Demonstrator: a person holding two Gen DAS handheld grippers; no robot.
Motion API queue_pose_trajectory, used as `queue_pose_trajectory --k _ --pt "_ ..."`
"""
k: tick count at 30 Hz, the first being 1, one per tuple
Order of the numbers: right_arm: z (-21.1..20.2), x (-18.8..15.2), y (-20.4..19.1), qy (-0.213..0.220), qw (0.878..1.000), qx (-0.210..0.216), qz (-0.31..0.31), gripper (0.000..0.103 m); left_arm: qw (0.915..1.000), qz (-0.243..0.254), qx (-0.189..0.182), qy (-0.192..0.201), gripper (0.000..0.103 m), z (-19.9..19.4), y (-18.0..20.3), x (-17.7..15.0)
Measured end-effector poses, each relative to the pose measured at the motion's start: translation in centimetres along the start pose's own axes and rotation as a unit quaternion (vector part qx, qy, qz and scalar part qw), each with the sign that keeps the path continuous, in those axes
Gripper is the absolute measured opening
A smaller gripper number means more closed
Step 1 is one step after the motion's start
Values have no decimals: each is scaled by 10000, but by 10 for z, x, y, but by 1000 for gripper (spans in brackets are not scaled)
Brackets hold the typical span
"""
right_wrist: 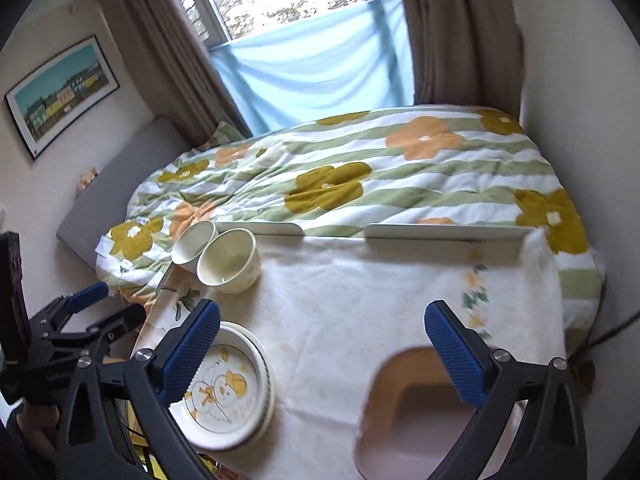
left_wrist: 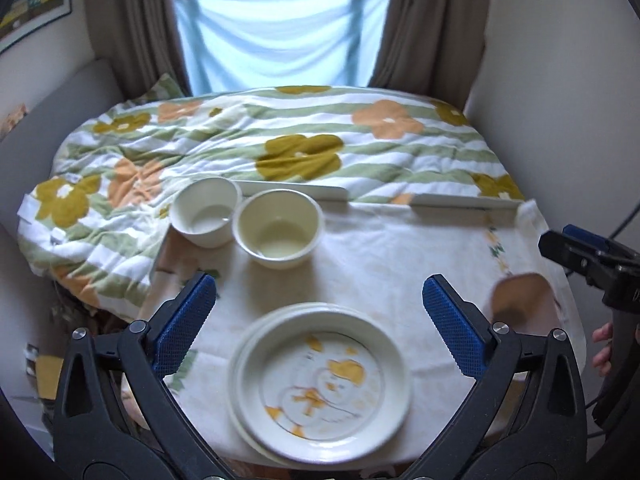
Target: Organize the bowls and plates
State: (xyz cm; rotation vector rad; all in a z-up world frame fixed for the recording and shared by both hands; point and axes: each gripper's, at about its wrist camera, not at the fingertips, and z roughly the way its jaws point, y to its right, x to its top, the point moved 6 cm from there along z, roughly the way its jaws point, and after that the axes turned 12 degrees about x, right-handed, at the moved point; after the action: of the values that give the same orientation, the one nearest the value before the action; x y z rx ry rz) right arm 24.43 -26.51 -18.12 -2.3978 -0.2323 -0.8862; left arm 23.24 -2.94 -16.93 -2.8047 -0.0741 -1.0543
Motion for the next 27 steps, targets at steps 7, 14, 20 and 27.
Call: queue_pose_trajectory --k 7,14,20,27 --pt "84 33 -37 -410 9990 -158 49 102 9957 -667 -306 -557 103 74 -70 25" --pt "181 32 -29 -1185 9907 -8 672 101 9803 -916 -920 -1489 88 168 -81 18" --pt "235 15 -24 -1609 9813 127 1049 64 9705 -984 -1127 -1889 60 218 -70 7" --pt "264 6 -17 -1855 9746 196 1243 38 9656 -1002 -1190 -2085 27 249 -64 4"
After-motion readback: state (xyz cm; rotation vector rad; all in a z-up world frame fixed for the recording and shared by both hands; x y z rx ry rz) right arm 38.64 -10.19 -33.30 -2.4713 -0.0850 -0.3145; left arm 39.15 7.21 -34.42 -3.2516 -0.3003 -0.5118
